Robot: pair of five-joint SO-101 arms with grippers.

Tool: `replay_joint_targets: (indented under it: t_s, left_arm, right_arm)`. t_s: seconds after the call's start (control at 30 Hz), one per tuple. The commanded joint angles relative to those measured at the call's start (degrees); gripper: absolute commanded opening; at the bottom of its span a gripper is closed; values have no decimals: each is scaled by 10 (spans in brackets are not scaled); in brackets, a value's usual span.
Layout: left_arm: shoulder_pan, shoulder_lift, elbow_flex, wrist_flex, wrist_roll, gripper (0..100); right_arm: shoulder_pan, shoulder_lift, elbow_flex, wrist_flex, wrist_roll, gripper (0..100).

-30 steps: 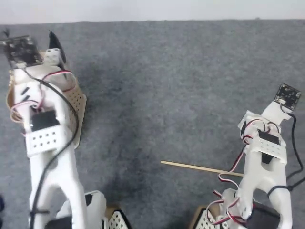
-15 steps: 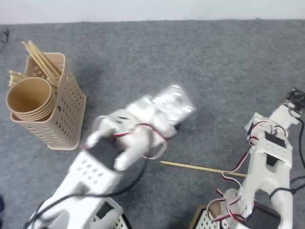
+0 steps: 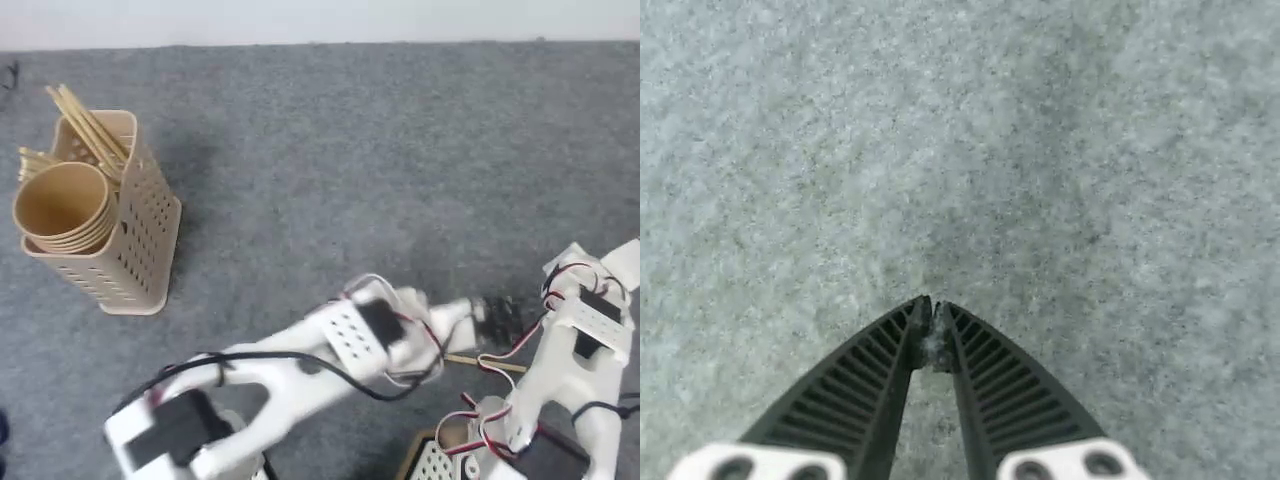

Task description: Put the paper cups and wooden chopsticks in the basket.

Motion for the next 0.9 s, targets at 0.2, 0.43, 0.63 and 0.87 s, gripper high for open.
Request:
replay_joint_targets:
  t_s: [0.2, 0.43, 0.63, 0.87]
  left_arm:
    - [18, 126, -97, -4, -7, 148]
    - [18, 166, -160, 64, -11, 150]
    - [-1, 218, -217, 114, -11, 151]
    - [2, 240, -240, 141, -12, 148]
  right_arm:
    - [3, -20, -8, -15, -7, 9]
    - [2, -20, -8, -14, -6, 8]
    - [7, -21, -8, -11, -5, 8]
    - [39, -77, 24, -17, -7, 9]
